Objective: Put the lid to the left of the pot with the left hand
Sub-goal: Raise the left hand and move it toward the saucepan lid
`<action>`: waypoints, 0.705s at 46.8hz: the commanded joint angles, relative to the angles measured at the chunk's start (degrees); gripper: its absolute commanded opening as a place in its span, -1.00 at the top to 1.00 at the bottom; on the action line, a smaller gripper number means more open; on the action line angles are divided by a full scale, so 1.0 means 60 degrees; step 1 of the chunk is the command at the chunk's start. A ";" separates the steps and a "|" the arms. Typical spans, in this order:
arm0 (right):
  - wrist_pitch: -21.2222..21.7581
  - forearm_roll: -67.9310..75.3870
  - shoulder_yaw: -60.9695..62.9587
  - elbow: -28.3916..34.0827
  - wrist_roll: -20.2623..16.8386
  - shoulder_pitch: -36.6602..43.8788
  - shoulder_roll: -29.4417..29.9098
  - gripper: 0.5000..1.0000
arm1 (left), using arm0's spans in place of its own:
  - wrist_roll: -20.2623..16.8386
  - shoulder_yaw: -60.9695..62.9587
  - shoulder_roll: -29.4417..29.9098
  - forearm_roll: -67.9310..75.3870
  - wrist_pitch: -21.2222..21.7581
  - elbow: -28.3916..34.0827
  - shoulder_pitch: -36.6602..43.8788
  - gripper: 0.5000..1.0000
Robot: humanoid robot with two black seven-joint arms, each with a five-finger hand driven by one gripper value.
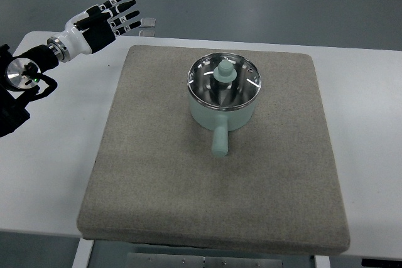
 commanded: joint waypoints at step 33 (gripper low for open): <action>0.0000 0.0000 0.0000 0.0004 0.0000 0.0000 0.0000 -0.69 | 0.0019 0.0193 -0.0426 0.0353 0.0000 0.0126 -0.0645 -0.99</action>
